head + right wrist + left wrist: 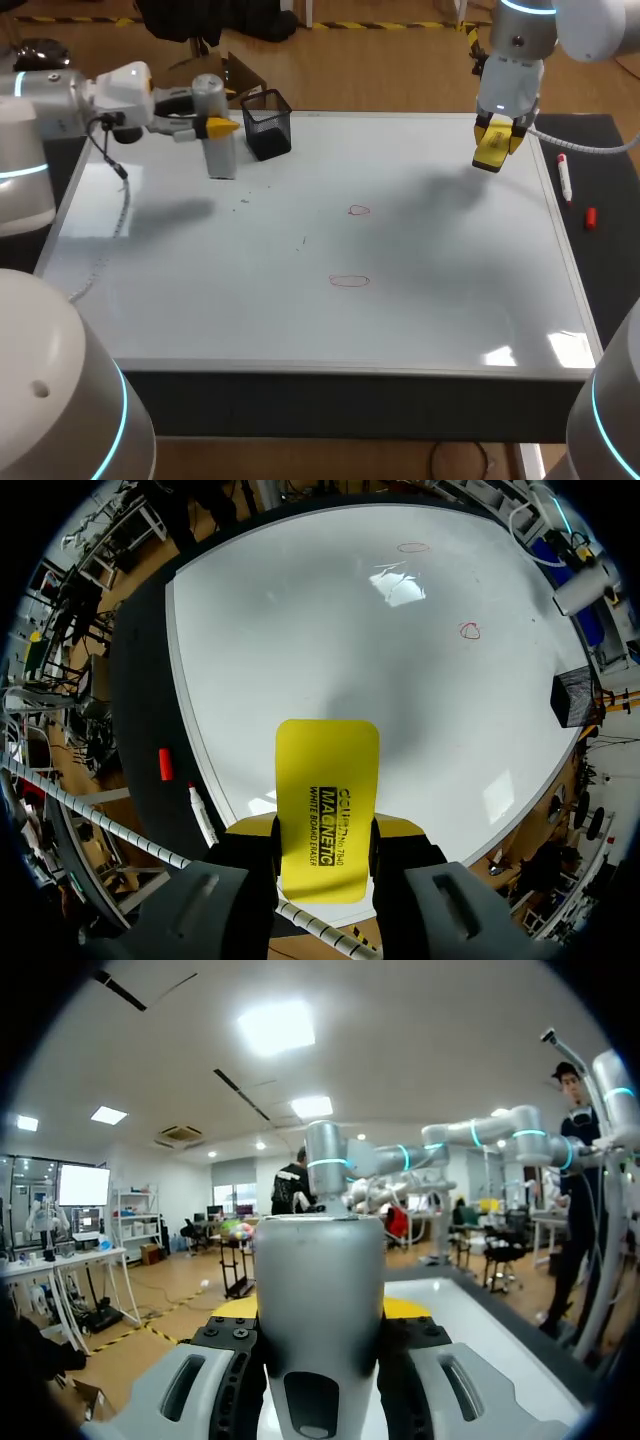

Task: Pick up the inspection probe, press it on each red-marked spot on the whiteboard one by one, put down the probe, pick up the eraser, and wipe off all the red marks.

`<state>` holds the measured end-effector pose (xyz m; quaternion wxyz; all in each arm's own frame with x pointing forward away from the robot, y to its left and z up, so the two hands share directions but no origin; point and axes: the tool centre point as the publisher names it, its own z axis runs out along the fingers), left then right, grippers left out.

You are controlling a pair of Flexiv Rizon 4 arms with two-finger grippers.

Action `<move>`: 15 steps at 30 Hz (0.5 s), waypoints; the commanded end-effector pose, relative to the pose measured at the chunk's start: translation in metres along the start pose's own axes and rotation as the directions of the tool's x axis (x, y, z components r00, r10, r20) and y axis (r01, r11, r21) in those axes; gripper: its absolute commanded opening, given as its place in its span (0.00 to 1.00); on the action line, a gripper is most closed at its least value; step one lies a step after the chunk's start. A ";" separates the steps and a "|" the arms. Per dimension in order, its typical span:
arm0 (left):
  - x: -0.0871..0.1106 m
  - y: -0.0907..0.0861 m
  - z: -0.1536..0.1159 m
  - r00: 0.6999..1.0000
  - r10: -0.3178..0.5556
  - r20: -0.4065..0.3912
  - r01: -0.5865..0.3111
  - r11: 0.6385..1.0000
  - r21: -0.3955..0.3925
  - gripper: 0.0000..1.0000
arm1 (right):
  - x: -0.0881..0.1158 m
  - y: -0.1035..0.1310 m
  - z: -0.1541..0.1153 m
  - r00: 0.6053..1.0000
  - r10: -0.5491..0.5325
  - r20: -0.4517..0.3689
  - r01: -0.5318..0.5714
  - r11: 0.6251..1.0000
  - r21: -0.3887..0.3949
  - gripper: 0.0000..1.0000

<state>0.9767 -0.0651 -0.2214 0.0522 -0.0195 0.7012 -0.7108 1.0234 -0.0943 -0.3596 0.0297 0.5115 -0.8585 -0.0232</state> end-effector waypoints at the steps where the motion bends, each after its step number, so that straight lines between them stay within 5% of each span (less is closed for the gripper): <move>1: 0.006 -0.001 0.029 0.999 0.004 -0.047 -0.003 1.000 0.023 0.00 | 0.000 -0.001 -0.001 1.000 -0.002 -0.004 0.002 1.000 0.000 0.00; 15: 0.034 0.001 0.133 0.981 -0.014 -0.196 0.024 0.998 0.050 0.00 | 0.000 -0.001 -0.001 1.000 -0.002 -0.004 0.002 1.000 0.000 0.00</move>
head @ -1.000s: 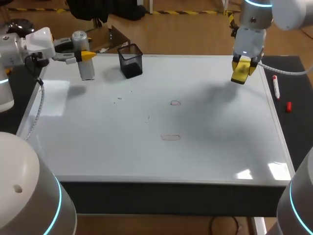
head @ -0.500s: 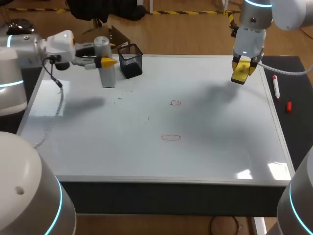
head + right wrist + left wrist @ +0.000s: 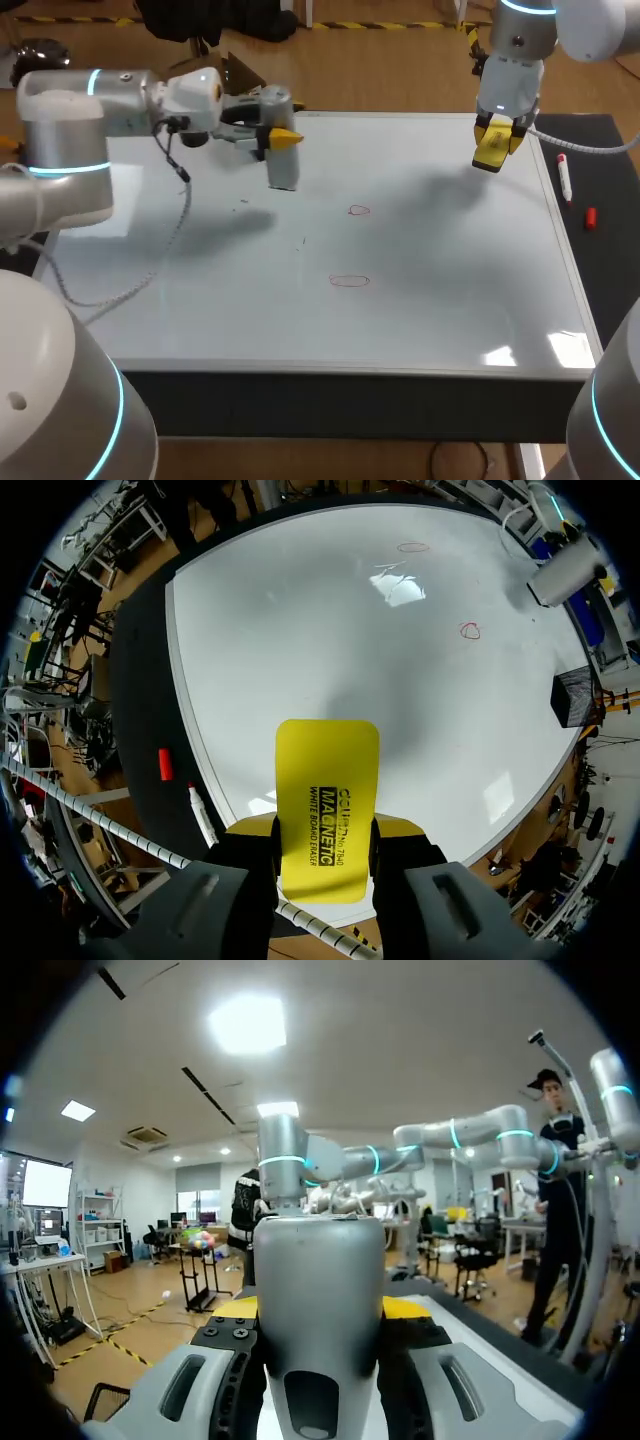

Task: Pick up the inspection probe, press it on each red-marked spot on the whiteboard one by one, put down the probe, pick up the eraser, and wipe off all the red marks.

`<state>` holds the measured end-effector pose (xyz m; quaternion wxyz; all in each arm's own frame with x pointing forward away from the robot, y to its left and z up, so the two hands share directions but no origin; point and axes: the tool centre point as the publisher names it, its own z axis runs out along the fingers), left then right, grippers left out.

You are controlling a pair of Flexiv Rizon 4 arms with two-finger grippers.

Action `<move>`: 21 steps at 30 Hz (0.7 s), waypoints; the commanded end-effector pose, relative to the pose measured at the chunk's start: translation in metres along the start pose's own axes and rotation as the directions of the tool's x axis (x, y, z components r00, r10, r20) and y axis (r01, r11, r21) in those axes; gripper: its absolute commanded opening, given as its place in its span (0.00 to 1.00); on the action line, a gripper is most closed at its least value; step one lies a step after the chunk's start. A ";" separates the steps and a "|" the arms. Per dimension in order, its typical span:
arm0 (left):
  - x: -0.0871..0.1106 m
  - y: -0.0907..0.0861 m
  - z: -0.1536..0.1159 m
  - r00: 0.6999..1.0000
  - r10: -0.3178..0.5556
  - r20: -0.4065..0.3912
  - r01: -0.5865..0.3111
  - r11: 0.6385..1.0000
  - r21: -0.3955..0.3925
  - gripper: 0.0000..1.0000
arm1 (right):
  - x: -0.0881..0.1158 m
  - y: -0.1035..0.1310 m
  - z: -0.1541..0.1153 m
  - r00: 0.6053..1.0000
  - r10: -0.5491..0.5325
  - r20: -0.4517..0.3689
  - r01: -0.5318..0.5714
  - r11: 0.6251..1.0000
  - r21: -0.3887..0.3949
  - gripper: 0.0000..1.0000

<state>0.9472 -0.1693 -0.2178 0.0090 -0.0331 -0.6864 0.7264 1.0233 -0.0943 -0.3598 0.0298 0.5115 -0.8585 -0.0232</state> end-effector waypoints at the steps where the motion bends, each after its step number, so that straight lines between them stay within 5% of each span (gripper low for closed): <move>1: -0.010 0.007 0.037 0.999 -0.005 -0.049 0.005 1.000 0.007 0.00 | 0.000 -0.001 -0.001 1.000 -0.002 -0.004 0.002 1.000 0.000 0.00; 12: 0.005 0.028 0.100 0.986 -0.016 -0.166 0.013 1.000 -0.018 0.00 | 0.000 -0.001 -0.001 1.000 -0.002 -0.004 0.002 1.000 0.000 0.00; 21: 0.012 0.043 0.122 0.980 -0.006 -0.196 0.007 1.000 0.005 0.00 | 0.000 -0.001 -0.001 1.000 -0.002 -0.004 0.002 1.000 0.000 0.00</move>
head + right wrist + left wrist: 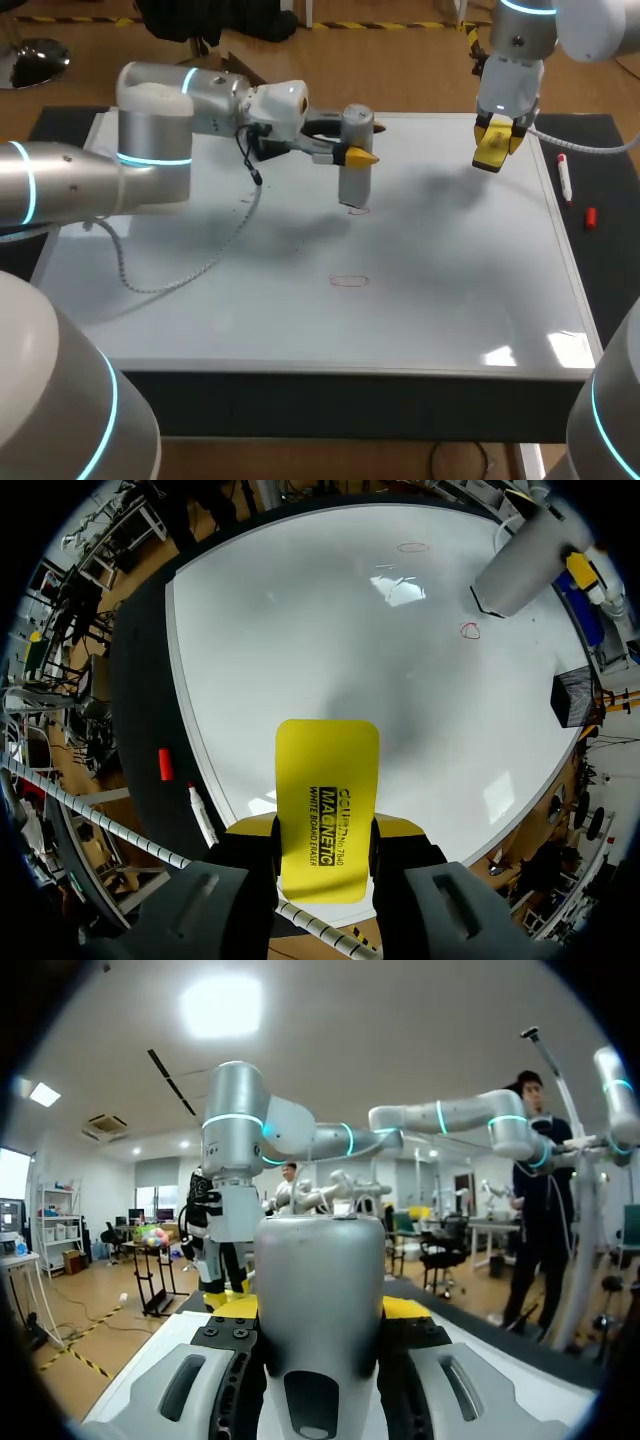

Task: Pick up the inspection probe, press it on each red-marked spot on the whiteboard one by one, put down the probe, pick up the eraser, and wipe off all the red marks.

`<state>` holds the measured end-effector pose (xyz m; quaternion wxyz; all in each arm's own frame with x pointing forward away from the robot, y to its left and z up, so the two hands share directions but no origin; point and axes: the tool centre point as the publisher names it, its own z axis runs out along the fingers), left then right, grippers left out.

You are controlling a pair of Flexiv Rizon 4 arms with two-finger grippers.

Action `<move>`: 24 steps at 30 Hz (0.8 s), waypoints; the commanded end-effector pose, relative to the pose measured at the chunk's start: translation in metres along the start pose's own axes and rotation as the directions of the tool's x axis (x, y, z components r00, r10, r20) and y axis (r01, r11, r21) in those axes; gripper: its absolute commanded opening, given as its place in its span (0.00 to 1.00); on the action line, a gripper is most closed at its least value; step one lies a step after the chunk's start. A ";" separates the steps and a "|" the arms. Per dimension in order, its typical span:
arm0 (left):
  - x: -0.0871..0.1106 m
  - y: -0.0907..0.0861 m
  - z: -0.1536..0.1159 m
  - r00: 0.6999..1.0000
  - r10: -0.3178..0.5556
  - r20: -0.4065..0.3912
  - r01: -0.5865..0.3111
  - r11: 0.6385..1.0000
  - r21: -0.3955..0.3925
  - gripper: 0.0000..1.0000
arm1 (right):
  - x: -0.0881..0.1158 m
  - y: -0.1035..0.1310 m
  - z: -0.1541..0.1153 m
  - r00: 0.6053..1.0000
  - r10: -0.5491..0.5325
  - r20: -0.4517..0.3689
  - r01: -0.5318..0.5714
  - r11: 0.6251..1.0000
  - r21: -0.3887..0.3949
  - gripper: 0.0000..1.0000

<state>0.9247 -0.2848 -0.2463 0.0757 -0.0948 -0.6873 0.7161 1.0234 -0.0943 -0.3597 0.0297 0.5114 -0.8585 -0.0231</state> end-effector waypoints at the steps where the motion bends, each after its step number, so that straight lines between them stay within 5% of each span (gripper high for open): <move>1: -0.007 0.010 0.007 1.000 0.009 -0.014 -0.009 1.000 0.020 0.00 | 0.000 -0.001 -0.001 1.000 -0.002 -0.004 0.002 1.000 0.000 0.00; 13: -0.016 0.039 0.006 0.999 -0.007 0.034 0.006 1.000 0.028 0.00 | 0.000 -0.001 -0.001 1.000 -0.002 -0.004 0.002 1.000 0.000 0.00; 24: -0.023 0.044 0.001 0.999 -0.004 0.043 0.003 1.000 0.026 0.00 | 0.000 -0.001 -0.001 1.000 -0.002 -0.004 0.002 1.000 0.000 0.00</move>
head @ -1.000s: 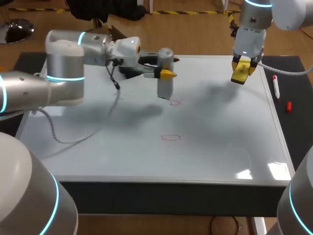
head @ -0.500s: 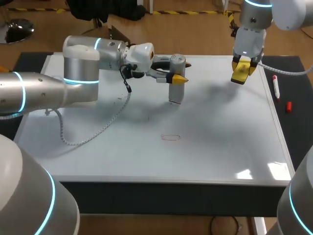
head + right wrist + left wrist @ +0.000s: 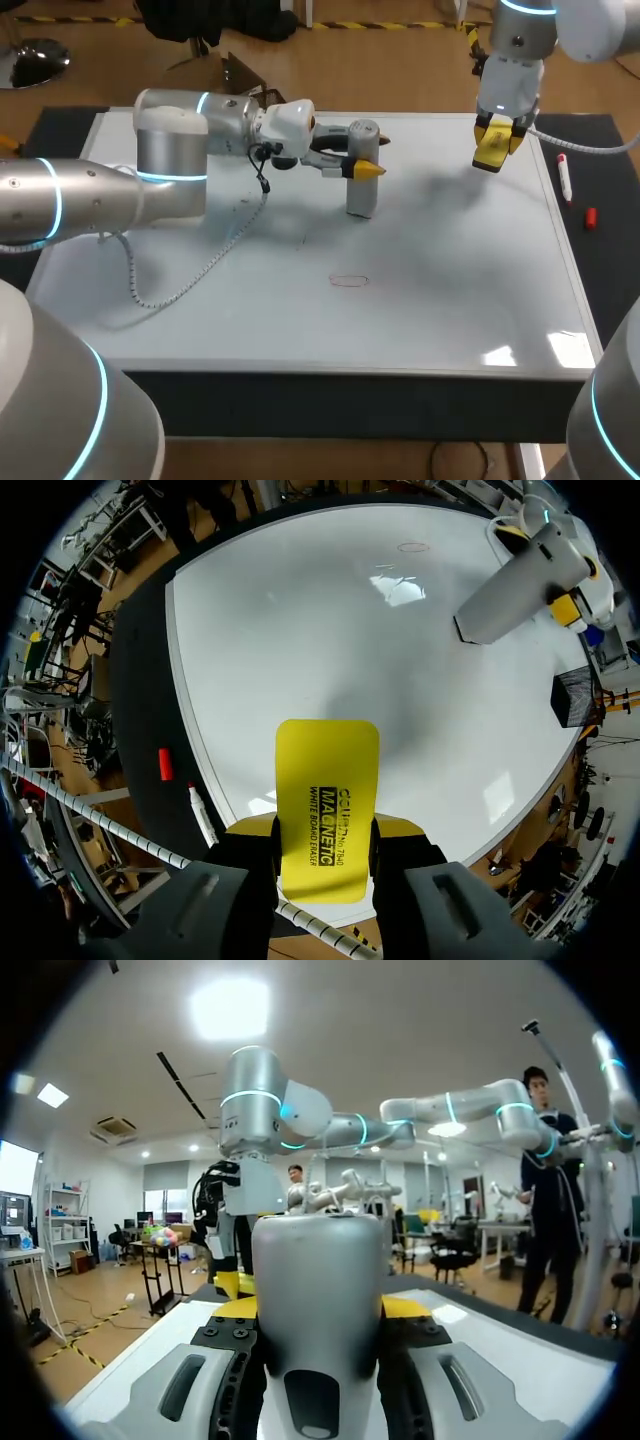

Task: Pick up the inspection probe, press it on each red-marked spot on the whiteboard one by one, put down the probe, pick up the eraser, and wipe off all the red marks.

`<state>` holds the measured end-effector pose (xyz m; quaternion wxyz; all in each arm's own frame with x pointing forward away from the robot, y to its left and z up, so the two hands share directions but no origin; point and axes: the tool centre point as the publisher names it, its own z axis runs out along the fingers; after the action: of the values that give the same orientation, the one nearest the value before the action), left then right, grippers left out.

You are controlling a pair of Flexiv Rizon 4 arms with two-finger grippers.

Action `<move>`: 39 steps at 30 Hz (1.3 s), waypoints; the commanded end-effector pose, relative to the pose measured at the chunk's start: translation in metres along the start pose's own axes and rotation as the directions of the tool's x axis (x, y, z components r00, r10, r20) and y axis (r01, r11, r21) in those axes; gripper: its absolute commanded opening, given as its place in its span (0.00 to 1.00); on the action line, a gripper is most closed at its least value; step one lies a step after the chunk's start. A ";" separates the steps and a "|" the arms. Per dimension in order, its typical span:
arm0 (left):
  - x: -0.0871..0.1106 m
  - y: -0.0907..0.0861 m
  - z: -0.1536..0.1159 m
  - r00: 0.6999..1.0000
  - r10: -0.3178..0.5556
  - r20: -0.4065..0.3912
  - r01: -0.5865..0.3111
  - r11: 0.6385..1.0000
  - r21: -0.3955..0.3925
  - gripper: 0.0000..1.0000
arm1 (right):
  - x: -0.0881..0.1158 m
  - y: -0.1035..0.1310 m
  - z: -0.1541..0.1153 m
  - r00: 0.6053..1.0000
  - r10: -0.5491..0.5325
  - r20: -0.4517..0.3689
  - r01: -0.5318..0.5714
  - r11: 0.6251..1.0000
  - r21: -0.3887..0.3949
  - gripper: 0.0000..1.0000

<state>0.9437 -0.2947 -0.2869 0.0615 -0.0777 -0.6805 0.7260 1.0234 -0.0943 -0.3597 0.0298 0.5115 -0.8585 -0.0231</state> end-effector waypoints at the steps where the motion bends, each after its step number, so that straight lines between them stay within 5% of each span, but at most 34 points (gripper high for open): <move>1: -0.003 0.003 -0.003 1.000 -0.003 0.000 0.003 1.000 0.002 0.00 | 0.000 -0.001 -0.001 1.000 -0.002 -0.004 0.002 1.000 0.000 0.00; 16: -0.001 -0.002 -0.003 1.000 0.003 -0.008 -0.003 1.000 0.002 0.00 | 0.000 -0.001 -0.001 1.000 -0.002 -0.004 0.002 1.000 0.000 0.00; 28: 0.005 -0.055 -0.015 0.999 0.034 0.021 -0.034 0.999 0.003 0.00 | 0.000 -0.001 -0.001 1.000 -0.002 -0.004 0.002 1.000 0.000 0.00; 39: 0.002 -0.104 -0.083 0.988 0.074 0.137 -0.084 0.994 0.066 0.00 | 0.000 -0.001 -0.001 1.000 -0.002 -0.004 0.002 1.000 0.000 0.00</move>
<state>0.9664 -0.2325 -0.2057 0.0112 -0.0740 -0.6434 0.7618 1.0234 -0.0943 -0.3597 0.0297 0.5115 -0.8585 -0.0231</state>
